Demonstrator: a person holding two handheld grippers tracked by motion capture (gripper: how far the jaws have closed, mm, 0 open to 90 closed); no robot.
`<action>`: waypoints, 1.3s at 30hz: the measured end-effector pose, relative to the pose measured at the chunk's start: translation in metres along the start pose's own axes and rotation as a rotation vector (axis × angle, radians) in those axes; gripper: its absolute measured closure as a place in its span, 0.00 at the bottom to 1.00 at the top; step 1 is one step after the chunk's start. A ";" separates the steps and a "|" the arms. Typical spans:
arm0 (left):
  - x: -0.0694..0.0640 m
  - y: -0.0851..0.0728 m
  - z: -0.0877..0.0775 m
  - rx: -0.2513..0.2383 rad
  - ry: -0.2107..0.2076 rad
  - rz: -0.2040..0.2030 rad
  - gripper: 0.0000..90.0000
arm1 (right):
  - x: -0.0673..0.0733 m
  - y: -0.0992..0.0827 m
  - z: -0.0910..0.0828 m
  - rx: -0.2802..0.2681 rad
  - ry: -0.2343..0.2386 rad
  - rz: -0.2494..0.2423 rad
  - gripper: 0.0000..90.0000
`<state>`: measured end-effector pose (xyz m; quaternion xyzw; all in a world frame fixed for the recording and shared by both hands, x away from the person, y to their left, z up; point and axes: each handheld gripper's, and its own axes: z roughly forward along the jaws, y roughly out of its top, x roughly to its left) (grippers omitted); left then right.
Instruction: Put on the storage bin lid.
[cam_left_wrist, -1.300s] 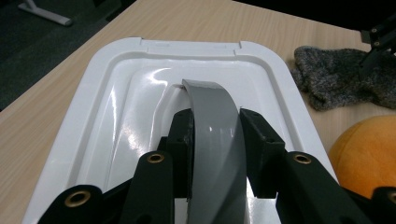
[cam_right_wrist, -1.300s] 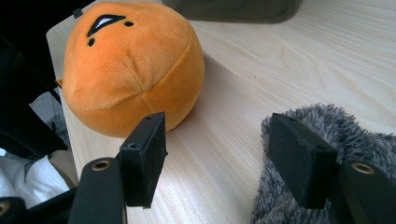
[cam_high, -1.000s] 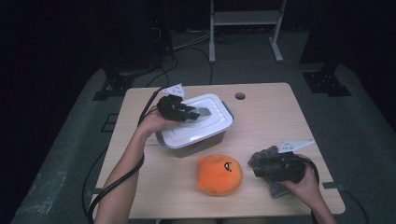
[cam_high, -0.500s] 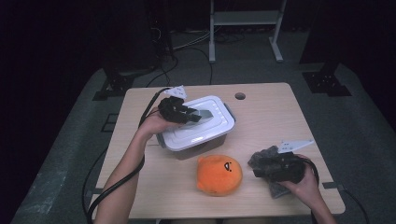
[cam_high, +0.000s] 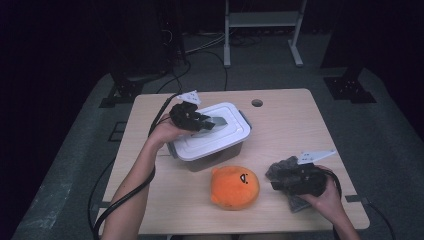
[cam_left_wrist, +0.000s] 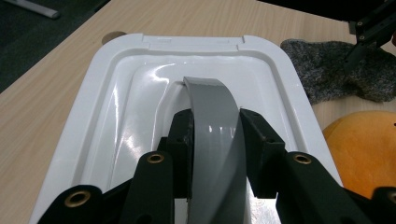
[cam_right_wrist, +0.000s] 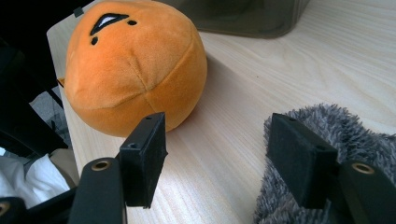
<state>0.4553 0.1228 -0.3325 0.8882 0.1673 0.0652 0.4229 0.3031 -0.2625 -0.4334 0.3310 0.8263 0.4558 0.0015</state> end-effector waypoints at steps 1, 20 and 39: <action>0.000 0.000 0.000 0.000 0.002 -0.001 0.74 | 0.000 0.000 0.000 -0.001 0.000 0.000 0.40; -0.007 0.007 -0.026 -0.018 0.050 0.008 0.74 | 0.001 0.000 -0.001 -0.003 -0.002 -0.007 0.40; -0.027 -0.021 -0.086 -0.062 0.107 0.006 0.74 | 0.002 0.001 0.001 0.005 -0.010 -0.007 0.40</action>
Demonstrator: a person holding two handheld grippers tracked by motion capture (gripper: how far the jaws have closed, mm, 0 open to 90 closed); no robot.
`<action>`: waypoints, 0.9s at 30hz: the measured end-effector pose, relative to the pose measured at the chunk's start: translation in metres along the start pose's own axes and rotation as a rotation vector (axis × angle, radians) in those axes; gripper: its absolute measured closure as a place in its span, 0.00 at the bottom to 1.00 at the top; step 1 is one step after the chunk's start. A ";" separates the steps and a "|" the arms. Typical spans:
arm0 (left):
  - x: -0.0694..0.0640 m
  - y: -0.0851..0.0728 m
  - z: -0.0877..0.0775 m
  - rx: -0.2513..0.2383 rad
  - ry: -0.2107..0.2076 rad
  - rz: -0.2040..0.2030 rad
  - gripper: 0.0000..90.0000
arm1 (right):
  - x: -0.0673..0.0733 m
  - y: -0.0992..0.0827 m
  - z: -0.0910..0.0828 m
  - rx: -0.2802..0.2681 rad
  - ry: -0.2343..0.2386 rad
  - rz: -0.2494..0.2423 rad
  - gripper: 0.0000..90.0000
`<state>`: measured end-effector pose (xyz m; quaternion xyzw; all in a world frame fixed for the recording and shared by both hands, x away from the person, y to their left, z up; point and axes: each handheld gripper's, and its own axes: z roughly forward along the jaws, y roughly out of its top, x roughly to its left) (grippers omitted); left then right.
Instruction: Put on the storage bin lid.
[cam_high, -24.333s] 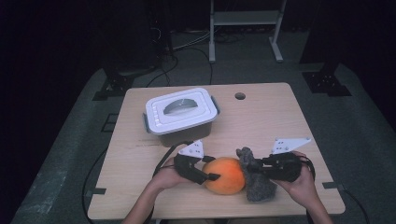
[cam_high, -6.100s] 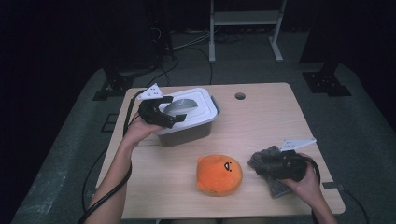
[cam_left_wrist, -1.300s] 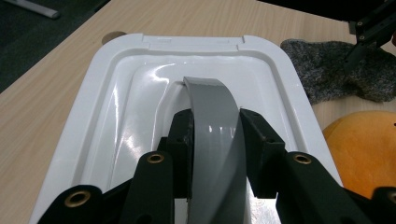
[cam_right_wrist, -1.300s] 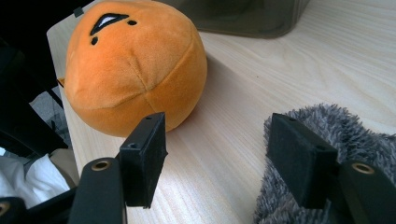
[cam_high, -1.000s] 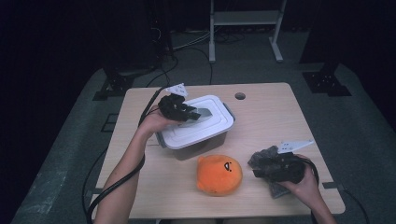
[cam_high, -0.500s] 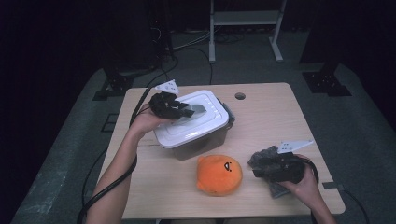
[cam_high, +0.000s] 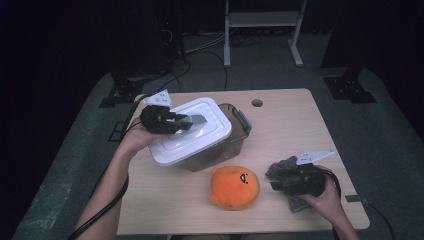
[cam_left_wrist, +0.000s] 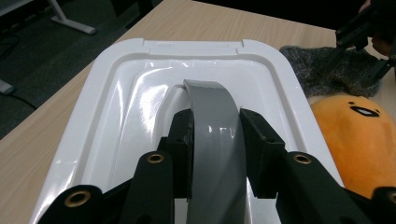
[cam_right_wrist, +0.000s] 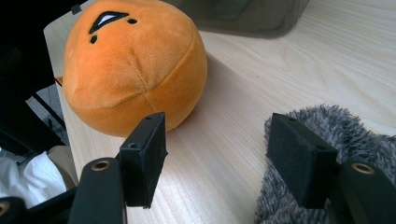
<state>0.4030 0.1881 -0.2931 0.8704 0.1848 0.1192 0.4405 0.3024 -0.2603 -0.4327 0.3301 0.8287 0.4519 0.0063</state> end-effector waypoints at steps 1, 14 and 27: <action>-0.001 -0.001 -0.002 -0.002 0.003 -0.001 0.74 | 0.000 0.000 0.000 -0.002 -0.001 -0.001 0.40; -0.016 -0.029 -0.042 -0.022 0.037 -0.007 0.74 | 0.001 0.000 0.000 0.001 -0.006 -0.002 0.40; -0.031 -0.058 -0.071 -0.038 0.065 -0.016 0.74 | 0.000 0.000 0.000 0.002 -0.009 0.002 0.40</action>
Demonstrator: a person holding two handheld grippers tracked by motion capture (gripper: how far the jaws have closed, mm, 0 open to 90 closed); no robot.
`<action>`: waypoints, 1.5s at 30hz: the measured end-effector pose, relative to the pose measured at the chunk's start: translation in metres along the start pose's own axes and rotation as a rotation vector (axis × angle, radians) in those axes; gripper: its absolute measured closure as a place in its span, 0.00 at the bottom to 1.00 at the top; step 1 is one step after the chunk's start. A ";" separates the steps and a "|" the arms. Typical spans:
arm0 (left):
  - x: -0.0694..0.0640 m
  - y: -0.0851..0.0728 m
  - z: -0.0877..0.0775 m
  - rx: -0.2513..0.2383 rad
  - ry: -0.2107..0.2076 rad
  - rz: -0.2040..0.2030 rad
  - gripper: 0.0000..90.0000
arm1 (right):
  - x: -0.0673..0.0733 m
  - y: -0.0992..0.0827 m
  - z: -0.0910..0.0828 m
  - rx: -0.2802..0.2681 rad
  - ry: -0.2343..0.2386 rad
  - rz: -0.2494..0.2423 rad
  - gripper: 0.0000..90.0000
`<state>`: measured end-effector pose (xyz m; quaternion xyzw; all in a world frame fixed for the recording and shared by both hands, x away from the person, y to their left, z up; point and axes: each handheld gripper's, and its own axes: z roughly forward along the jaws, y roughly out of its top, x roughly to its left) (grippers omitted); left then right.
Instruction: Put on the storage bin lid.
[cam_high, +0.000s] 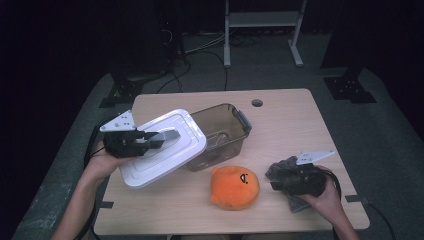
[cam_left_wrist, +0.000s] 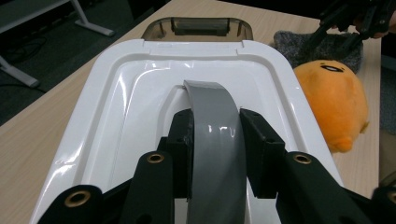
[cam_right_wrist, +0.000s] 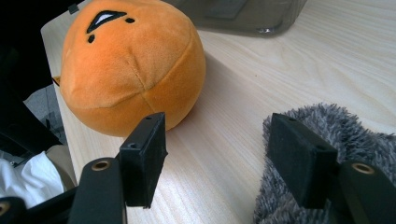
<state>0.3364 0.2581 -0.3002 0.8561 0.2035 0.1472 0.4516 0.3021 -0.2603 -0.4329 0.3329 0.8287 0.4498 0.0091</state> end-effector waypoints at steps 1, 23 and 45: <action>-0.001 -0.002 -0.002 0.001 0.001 0.000 0.74 | 0.000 0.000 0.000 0.001 0.000 0.002 0.40; -0.020 -0.055 -0.039 -0.030 0.030 -0.046 0.74 | 0.000 -0.001 0.000 0.003 -0.004 0.002 0.40; -0.026 -0.097 -0.050 -0.032 0.017 -0.092 0.74 | 0.000 -0.001 0.000 0.007 -0.005 0.008 0.40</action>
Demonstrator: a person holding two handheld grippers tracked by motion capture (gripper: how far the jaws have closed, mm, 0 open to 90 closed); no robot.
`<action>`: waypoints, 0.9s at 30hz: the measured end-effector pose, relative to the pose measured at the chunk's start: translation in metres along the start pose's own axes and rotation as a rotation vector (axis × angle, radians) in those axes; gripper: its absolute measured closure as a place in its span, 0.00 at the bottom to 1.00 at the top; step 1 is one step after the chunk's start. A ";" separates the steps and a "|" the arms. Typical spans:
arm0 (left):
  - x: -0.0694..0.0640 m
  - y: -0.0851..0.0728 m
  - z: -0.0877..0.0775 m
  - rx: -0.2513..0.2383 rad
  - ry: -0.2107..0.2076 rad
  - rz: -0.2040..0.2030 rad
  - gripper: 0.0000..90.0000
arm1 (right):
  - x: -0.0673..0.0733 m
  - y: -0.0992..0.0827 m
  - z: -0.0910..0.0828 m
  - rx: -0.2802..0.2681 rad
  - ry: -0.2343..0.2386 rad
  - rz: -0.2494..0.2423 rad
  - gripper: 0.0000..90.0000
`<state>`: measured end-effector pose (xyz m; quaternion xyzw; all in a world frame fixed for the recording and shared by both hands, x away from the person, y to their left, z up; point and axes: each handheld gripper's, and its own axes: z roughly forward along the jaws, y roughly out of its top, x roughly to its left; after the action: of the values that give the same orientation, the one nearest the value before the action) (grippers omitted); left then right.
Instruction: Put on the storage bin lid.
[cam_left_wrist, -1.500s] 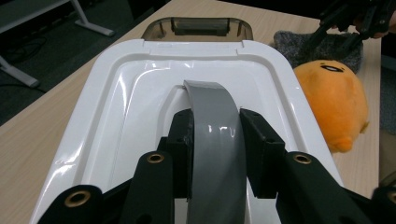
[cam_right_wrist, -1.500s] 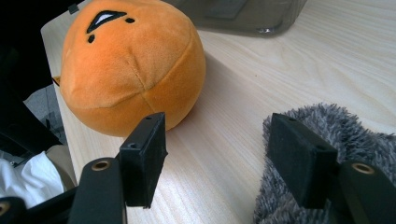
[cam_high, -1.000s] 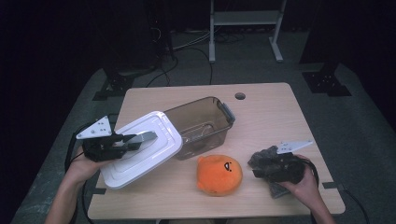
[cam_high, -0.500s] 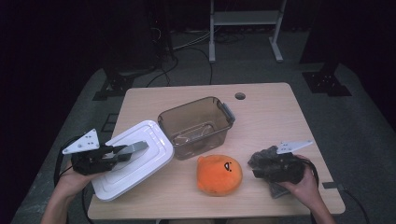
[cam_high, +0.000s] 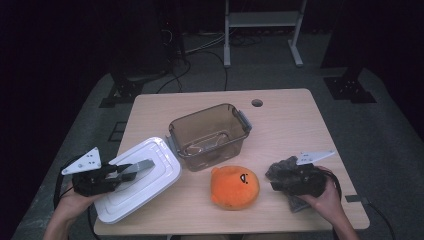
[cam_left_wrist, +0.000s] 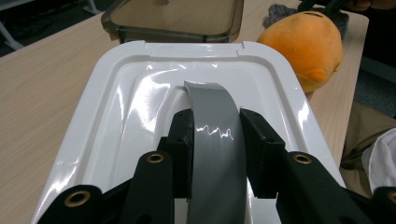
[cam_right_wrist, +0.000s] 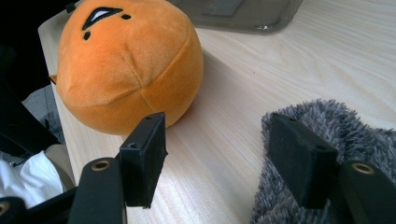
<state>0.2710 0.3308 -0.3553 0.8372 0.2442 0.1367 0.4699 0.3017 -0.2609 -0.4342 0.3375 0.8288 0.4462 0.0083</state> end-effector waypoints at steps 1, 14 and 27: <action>0.000 -0.002 0.000 0.003 -0.001 0.000 0.74 | 0.000 0.000 0.000 0.000 0.000 -0.001 0.40; 0.002 -0.022 0.001 0.010 -0.010 -0.018 0.74 | 0.000 0.000 0.001 0.002 0.000 -0.004 0.40; 0.009 -0.041 0.021 0.050 -0.022 -0.052 0.74 | 0.000 -0.001 0.002 0.007 0.001 -0.001 0.40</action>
<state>0.2767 0.3389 -0.4009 0.8437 0.2639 0.1091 0.4546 0.3018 -0.2598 -0.4358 0.3369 0.8305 0.4435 0.0071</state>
